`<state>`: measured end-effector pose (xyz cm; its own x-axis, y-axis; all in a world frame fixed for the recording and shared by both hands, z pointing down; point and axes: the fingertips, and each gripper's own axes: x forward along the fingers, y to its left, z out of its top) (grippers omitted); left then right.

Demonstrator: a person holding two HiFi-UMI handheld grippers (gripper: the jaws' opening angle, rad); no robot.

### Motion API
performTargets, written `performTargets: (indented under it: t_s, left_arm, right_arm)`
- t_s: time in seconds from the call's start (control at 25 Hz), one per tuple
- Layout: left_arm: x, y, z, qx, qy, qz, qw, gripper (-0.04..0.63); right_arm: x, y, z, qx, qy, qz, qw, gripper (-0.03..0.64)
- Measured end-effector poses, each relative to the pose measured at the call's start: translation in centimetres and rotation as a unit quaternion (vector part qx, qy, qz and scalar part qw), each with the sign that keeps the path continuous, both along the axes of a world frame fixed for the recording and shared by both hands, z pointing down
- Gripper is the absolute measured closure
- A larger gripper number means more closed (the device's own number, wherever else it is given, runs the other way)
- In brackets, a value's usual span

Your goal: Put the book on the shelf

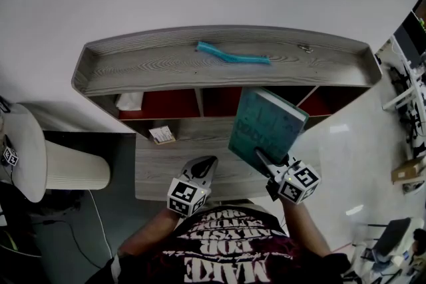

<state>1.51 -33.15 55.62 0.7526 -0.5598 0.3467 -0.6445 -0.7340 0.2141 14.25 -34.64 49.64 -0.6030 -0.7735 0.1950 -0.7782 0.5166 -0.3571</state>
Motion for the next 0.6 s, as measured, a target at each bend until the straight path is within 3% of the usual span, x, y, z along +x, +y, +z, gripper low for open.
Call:
performTargets:
  t_s: [0.6]
  left_arm:
    - [3.8,-1.3,3.8,-0.033,-0.03,0.045,0.998,0.589]
  right_arm:
    - [-0.6,-3.8,0.4,-0.018,-0.025,-0.019,0.999,0.449]
